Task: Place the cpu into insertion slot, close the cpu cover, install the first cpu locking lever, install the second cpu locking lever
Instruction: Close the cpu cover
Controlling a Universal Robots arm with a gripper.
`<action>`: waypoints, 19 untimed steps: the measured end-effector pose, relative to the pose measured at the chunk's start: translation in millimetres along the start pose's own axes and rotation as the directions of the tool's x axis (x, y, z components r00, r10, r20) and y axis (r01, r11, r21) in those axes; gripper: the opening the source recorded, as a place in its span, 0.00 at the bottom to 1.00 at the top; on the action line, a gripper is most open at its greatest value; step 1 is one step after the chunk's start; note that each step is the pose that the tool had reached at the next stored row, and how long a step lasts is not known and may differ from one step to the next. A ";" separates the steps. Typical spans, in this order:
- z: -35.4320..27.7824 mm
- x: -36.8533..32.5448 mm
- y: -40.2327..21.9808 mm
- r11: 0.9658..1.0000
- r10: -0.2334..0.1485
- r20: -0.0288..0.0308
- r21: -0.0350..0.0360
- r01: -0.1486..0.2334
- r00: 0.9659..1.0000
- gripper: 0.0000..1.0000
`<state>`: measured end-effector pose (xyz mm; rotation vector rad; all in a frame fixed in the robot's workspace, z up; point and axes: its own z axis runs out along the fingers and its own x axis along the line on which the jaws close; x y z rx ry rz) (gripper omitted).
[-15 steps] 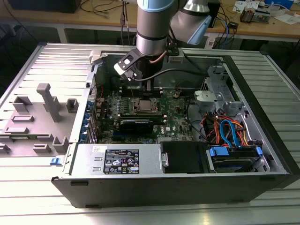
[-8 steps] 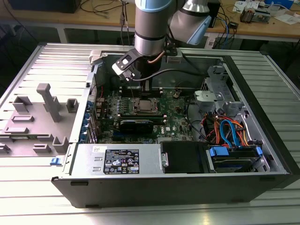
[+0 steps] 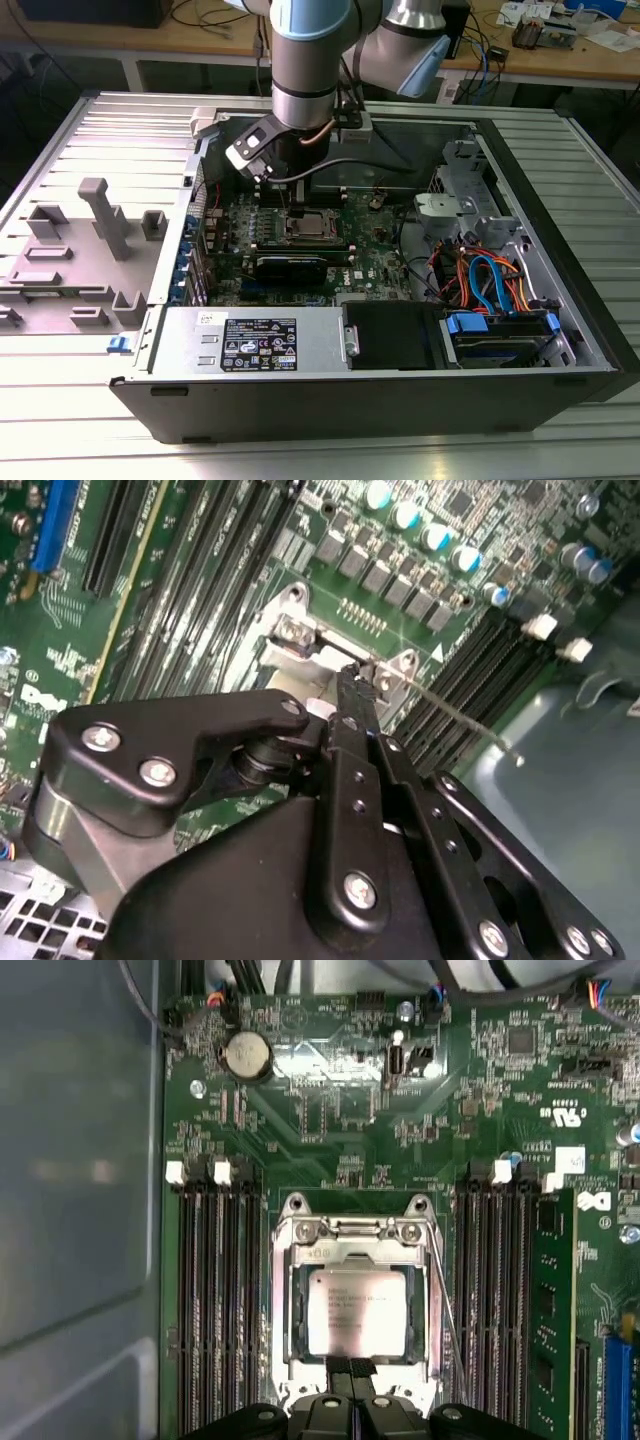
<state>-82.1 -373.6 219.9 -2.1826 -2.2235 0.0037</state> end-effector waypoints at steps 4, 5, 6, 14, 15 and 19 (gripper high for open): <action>5.2 0.0 -5.4 1.000 -0.006 0.000 -0.004 0.006 1.000 0.11; 7.3 0.0 -5.7 1.000 -0.008 0.001 -0.005 0.008 1.000 0.11; 8.8 -0.1 -5.8 1.000 -0.009 0.001 -0.005 0.009 1.000 0.11; 13.9 -0.1 -5.7 1.000 -0.010 0.001 -0.005 0.010 1.000 0.11; 13.9 -0.1 -5.7 1.000 -0.010 0.001 -0.005 0.010 1.000 0.11; 11.3 0.0 -5.7 1.000 -0.010 0.002 -0.005 0.010 1.000 0.11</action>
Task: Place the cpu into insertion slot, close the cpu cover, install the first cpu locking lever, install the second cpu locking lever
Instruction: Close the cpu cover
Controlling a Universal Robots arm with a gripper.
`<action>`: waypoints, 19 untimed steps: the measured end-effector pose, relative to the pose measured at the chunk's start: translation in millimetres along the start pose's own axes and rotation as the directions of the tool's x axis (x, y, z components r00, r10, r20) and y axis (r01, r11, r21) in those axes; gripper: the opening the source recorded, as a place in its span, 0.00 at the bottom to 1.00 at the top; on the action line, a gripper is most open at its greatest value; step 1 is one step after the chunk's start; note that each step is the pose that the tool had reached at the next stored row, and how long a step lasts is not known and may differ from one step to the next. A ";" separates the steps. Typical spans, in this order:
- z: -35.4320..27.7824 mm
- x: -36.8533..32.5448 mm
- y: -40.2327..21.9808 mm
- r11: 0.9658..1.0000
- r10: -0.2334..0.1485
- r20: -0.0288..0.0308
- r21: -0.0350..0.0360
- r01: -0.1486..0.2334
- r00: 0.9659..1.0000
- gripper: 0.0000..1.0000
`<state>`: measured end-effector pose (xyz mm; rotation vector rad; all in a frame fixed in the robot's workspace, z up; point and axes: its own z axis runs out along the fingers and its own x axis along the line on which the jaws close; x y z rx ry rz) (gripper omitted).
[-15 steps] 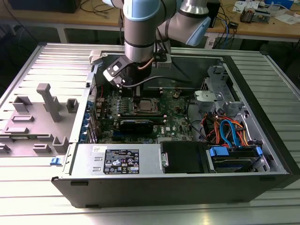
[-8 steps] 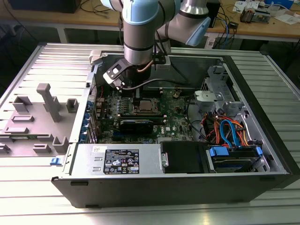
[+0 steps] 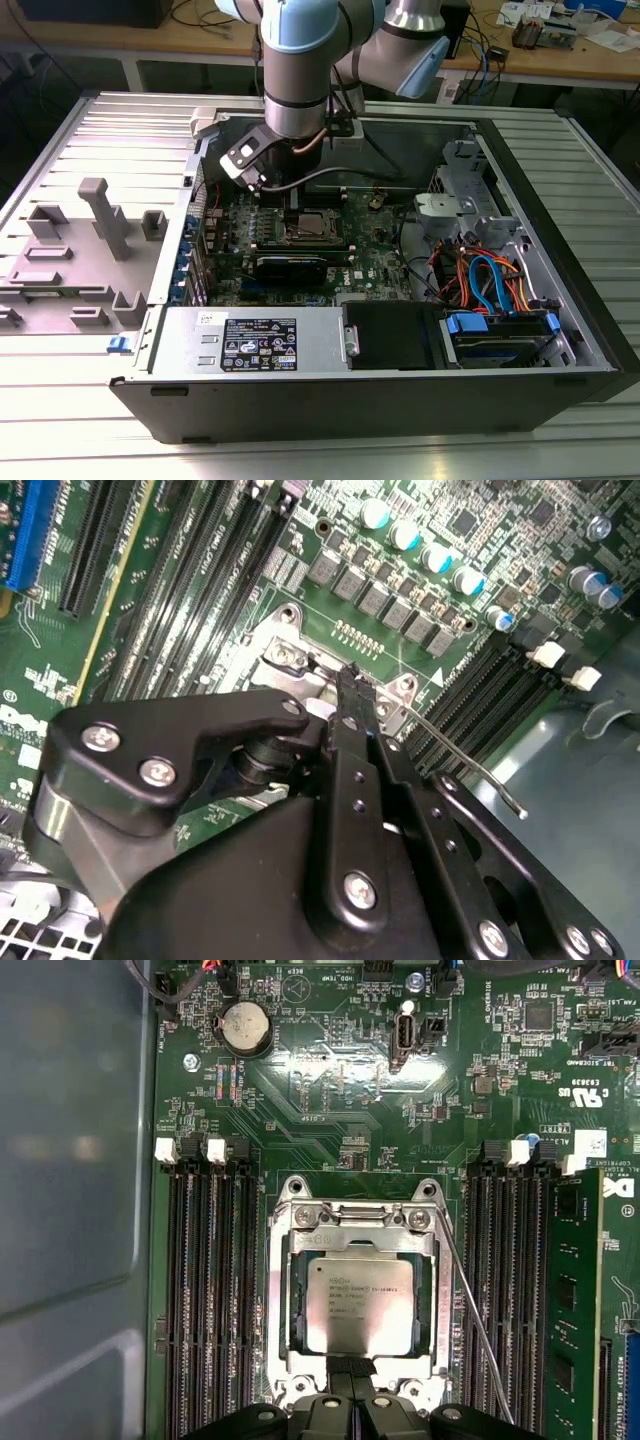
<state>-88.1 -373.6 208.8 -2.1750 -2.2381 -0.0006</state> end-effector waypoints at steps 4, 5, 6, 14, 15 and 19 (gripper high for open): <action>-2.4 0.0 0.4 1.000 0.000 0.001 0.000 0.000 1.000 0.11; -2.5 0.0 0.4 1.000 0.000 0.001 0.000 0.000 1.000 0.11; -2.5 0.0 0.4 1.000 0.000 0.002 0.000 0.000 1.000 0.11; -2.6 -0.1 3.6 1.000 0.000 0.002 0.000 0.000 1.000 0.11; -2.5 -0.1 4.1 1.000 0.000 0.002 0.000 0.000 1.000 0.11; -2.6 -0.1 4.7 1.000 0.000 0.002 0.000 0.000 1.000 0.11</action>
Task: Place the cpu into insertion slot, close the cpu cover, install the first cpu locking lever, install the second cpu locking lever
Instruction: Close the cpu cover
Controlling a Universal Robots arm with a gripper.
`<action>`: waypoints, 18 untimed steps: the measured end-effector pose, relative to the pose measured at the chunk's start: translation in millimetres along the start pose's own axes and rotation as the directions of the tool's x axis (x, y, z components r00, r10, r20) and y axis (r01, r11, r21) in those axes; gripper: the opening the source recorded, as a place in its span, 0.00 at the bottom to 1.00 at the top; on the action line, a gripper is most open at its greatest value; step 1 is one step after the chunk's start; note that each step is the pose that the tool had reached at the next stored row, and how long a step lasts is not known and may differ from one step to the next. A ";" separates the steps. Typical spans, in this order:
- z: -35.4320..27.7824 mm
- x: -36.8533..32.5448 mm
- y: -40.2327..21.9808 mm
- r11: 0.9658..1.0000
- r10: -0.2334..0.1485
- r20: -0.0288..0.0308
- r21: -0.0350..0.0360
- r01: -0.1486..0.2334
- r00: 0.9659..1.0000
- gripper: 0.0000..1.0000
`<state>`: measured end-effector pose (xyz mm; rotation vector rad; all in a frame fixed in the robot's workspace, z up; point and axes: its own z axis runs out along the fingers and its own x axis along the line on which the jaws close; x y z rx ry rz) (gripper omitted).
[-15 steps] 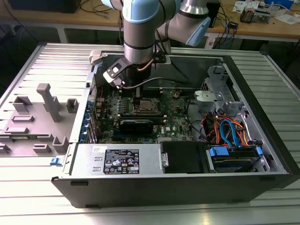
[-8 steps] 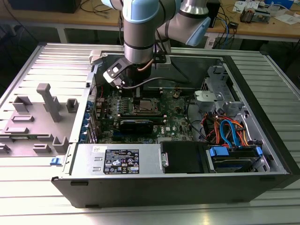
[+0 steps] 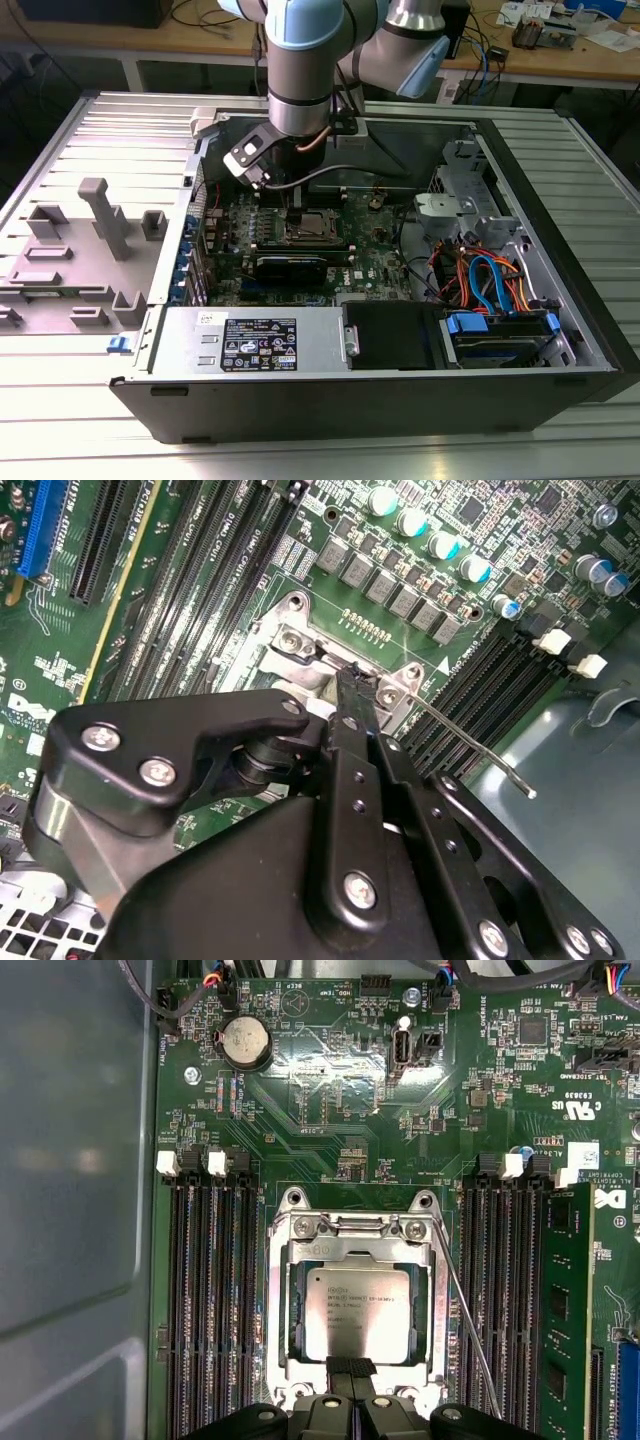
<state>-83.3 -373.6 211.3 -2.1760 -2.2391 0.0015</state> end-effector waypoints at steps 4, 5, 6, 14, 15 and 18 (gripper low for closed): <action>0.0 0.0 0.1 1.000 0.000 0.000 0.000 0.000 1.000 0.11; 0.0 0.0 0.1 1.000 0.000 0.000 0.000 0.000 1.000 0.11; 0.0 0.0 0.1 1.000 0.000 0.000 0.000 0.000 1.000 0.11; -0.1 -0.2 8.0 1.000 0.000 0.000 0.000 0.000 1.000 0.11; -0.1 -0.3 10.1 1.000 0.000 0.000 0.000 0.000 1.000 0.11; -0.2 -0.5 17.1 1.000 0.000 0.000 0.000 0.000 1.000 0.11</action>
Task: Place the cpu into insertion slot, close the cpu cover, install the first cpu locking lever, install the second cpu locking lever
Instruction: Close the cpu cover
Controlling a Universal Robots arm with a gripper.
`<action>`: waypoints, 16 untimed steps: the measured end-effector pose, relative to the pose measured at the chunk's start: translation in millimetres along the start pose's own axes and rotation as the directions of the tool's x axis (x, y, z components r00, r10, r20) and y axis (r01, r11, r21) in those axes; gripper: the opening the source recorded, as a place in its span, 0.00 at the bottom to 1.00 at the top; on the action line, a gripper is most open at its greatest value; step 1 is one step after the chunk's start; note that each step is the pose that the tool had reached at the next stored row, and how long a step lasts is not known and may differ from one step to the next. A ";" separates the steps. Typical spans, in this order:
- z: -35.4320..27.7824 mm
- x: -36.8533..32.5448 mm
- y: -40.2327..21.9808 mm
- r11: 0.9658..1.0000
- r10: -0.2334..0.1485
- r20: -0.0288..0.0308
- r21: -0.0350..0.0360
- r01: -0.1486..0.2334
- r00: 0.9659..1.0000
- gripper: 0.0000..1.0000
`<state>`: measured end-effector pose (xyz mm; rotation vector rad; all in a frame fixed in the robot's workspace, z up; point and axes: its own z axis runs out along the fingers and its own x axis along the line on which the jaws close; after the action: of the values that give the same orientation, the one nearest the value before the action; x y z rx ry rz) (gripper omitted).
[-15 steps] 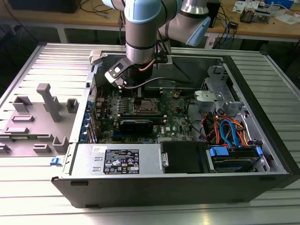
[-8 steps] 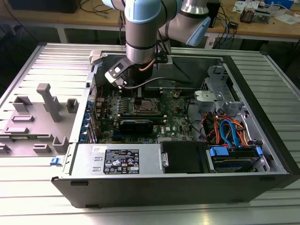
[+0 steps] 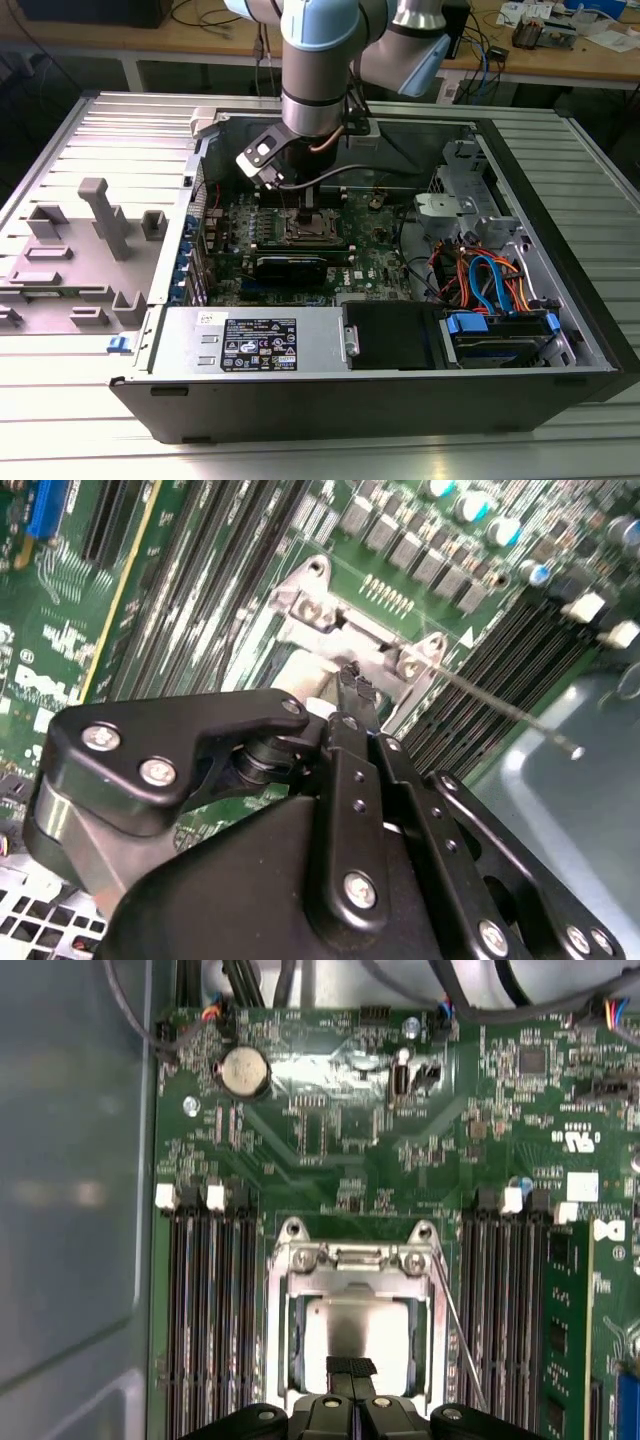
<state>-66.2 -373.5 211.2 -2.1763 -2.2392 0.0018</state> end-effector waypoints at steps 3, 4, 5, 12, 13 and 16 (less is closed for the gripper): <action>0.0 -0.1 2.2 1.000 0.000 0.000 0.000 0.000 1.000 0.11; 0.0 -0.1 2.3 1.000 0.000 0.000 0.000 0.000 1.000 0.11; 0.0 -0.1 2.4 1.000 0.000 0.000 0.000 0.000 1.000 0.11; -0.1 -0.3 7.8 1.000 0.000 0.001 0.000 0.000 1.000 0.11; -0.1 -0.3 8.1 1.000 0.000 0.001 0.000 0.000 1.000 0.11; -0.1 -0.2 8.2 1.000 0.000 0.001 0.000 0.000 1.000 0.11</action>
<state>-58.1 -373.6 211.2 -2.1767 -2.2395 0.0027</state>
